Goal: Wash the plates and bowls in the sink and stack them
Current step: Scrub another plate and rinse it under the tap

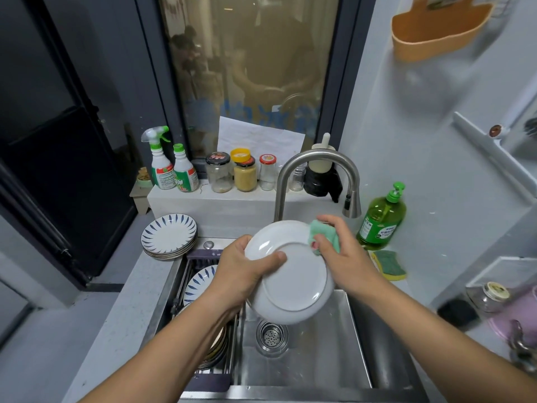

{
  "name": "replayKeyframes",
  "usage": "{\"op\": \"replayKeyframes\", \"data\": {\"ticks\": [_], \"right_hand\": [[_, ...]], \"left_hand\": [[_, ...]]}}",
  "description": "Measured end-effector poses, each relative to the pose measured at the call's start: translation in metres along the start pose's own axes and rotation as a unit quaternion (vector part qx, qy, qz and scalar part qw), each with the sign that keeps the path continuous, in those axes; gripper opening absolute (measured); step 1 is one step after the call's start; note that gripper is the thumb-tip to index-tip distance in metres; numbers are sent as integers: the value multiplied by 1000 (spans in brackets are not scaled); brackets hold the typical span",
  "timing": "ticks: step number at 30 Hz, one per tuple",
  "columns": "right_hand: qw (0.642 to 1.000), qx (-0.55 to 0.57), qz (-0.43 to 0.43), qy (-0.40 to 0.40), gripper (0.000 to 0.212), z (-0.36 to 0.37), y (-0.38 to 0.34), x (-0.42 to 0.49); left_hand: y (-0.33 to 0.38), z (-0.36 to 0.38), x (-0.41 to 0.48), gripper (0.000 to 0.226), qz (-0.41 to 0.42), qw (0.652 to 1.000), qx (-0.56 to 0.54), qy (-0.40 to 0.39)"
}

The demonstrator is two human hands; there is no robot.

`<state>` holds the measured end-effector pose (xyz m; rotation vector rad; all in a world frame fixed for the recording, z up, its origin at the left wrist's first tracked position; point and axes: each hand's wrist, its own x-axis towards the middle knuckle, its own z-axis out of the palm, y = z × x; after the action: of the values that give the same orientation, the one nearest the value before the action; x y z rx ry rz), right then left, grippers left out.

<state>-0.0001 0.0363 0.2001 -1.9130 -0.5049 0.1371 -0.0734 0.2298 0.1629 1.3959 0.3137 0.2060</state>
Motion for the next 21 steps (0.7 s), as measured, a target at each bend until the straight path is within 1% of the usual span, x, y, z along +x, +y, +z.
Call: {"op": "replayKeyframes", "data": {"ticks": [2,4,6,7,8,9,10,12,13,15,16,18,19,21], "right_hand": [[998,-39,-37,-13,22,3,-8,4],[992,-92,-86,-16,23,7,-18,14],[986,-123,-110,-6,33,7,-20,23],[989,-104,-100,8,37,5,-18,26],[996,-54,-70,31,41,2,-14,27],[998,17,-26,57,43,1,-7,25],[992,93,22,80,44,4,-2,21],[963,220,117,104,40,22,7,7],[945,270,149,111,39,34,10,0],[910,354,174,129,33,54,10,-10],[897,379,177,143,29,60,9,-11],[894,370,182,176,21,56,5,-4],[902,347,178,183,18,49,4,1],[931,285,144,175,19,34,2,13]], "left_hand": [[1,7,-3,58,5,1000,26,-16],[4,18,-4,47,15,998,48,-36],[10,22,0,51,18,999,21,-25],[14,21,4,54,16,1000,-3,-10],[18,18,7,52,17,999,-25,11],[22,16,9,45,19,998,-45,34],[25,13,11,37,21,996,-63,57],[28,12,13,29,20,990,-101,98],[27,13,14,27,20,985,-124,115],[21,18,13,28,21,975,-171,143],[17,22,13,31,18,970,-192,148],[9,30,9,35,3,965,-219,141],[6,33,6,37,-7,966,-222,130],[2,37,3,44,-25,970,-221,100]]}}
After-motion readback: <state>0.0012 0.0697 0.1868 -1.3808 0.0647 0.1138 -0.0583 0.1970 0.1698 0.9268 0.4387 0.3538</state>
